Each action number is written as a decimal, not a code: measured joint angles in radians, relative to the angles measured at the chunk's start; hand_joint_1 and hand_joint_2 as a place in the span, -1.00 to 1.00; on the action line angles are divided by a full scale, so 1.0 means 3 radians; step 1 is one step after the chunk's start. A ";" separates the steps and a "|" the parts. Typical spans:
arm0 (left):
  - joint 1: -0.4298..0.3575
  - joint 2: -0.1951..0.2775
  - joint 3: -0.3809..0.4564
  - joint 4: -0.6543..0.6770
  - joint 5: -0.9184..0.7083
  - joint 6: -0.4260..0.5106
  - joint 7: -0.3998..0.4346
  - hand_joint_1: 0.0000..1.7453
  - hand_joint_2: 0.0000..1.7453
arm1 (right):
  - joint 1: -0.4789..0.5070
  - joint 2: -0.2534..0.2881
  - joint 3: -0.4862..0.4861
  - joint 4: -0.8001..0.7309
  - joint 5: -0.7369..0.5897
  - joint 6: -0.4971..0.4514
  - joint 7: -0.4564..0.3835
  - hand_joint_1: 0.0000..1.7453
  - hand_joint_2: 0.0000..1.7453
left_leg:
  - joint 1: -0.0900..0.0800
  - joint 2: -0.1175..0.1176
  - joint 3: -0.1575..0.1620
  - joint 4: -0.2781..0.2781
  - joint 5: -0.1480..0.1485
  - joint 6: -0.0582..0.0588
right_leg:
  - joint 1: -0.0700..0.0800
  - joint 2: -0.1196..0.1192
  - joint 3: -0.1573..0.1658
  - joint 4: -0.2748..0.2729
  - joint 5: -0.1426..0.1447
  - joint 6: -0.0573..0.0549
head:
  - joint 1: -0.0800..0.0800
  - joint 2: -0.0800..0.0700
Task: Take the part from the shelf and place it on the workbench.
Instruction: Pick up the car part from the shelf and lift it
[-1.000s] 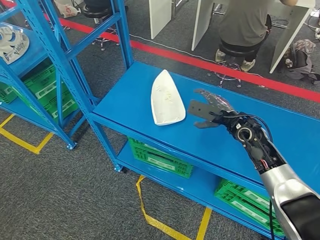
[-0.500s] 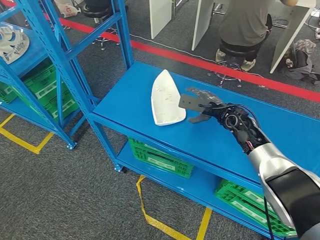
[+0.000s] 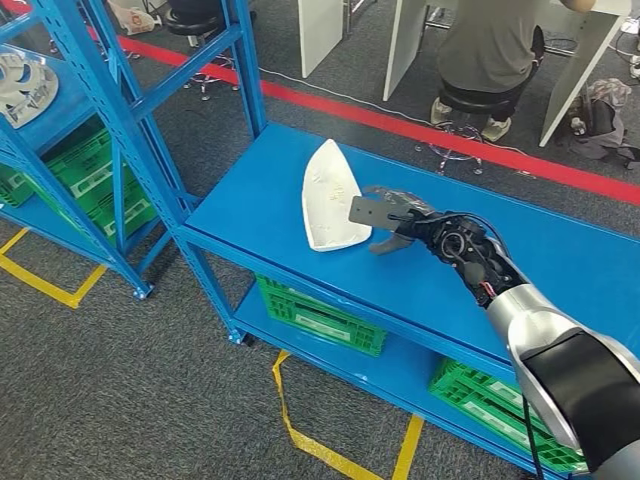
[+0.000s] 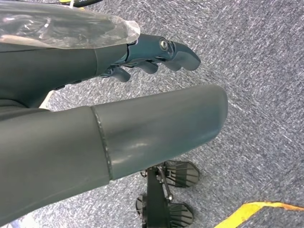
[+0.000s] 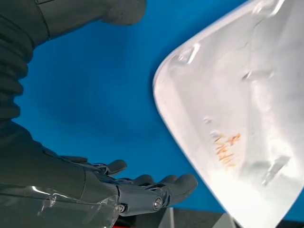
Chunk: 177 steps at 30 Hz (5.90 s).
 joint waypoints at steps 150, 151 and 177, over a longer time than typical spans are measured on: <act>-0.0043 -0.0010 0.0085 0.0000 -0.0189 0.0001 0.0020 -1.00 -1.00 | -0.0507 0.0590 0.0823 0.1086 0.0352 -0.0570 0.0161 1.00 1.00 | 0.0001 0.0004 0.0018 0.0001 0.0000 0.0000 | -0.0001 0.0003 0.0014 -0.0001 0.0000 0.0000 | -0.0001 0.0000; -0.0041 -0.0010 0.0085 0.0000 -0.0186 0.0002 0.0017 -1.00 -1.00 | -0.0516 0.0590 0.0812 0.1085 0.0336 -0.0580 0.0150 1.00 1.00 | 0.0001 0.0004 0.0018 0.0001 0.0000 0.0000 | -0.0001 0.0003 0.0014 -0.0001 0.0000 0.0000 | -0.0001 0.0000; 0.0031 -0.0002 0.0151 0.0000 -0.0149 0.0034 -0.0093 -1.00 -1.00 | -0.0785 0.0588 0.0056 0.0517 -0.0574 -0.0557 -0.0125 1.00 1.00 | 0.0001 0.0004 0.0017 0.0001 0.0000 0.0000 | -0.0001 0.0003 0.0013 -0.0001 0.0000 0.0000 | -0.0001 0.0000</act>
